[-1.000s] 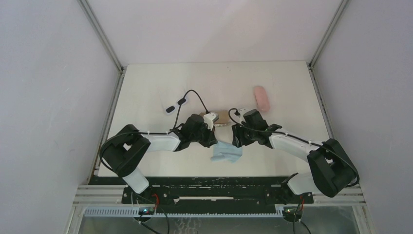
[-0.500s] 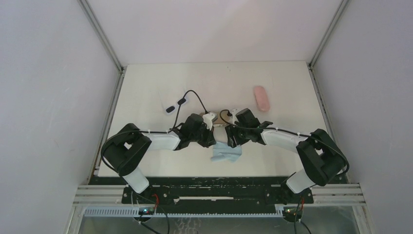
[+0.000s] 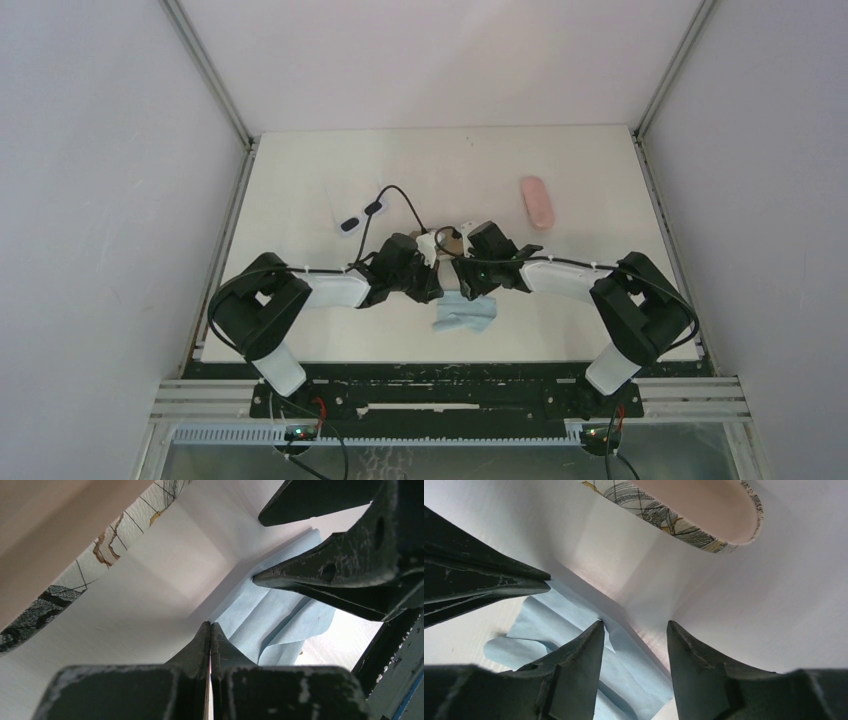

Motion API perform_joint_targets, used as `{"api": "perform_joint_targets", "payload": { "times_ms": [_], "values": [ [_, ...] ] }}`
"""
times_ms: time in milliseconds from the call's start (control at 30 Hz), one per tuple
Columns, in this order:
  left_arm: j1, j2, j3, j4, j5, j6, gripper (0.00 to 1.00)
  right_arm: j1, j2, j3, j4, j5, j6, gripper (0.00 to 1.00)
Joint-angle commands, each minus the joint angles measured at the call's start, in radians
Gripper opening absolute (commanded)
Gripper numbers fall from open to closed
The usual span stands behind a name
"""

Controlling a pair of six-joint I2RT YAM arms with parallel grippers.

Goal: Organize the sunglasses
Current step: Fold the glasses cleaning cloth at the center of the board.

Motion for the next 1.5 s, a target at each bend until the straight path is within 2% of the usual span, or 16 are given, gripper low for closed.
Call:
{"api": "perform_joint_targets", "payload": {
  "times_ms": [0, 167, 467, 900, 1467],
  "values": [
    [0.005, 0.0, 0.046, 0.016, 0.025, -0.005, 0.0, 0.009, 0.004, 0.022, -0.006, 0.047, -0.009, 0.47],
    [0.009, -0.005, 0.039, 0.019, 0.025, -0.005, 0.0, 0.006, -0.019, 0.018, -0.025, 0.068, 0.0, 0.37],
    [0.011, -0.009, 0.032, 0.02, 0.029, -0.001, 0.0, -0.027, -0.048, -0.002, -0.048, 0.001, -0.001, 0.24],
    [0.016, -0.016, 0.028, 0.012, 0.028, 0.007, 0.0, -0.082, -0.082, -0.024, -0.092, -0.037, 0.059, 0.26],
    [0.017, -0.02, 0.027, 0.013, 0.038, 0.008, 0.0, -0.097, -0.091, -0.02, -0.164, 0.004, 0.107, 0.3]
  ]
}}
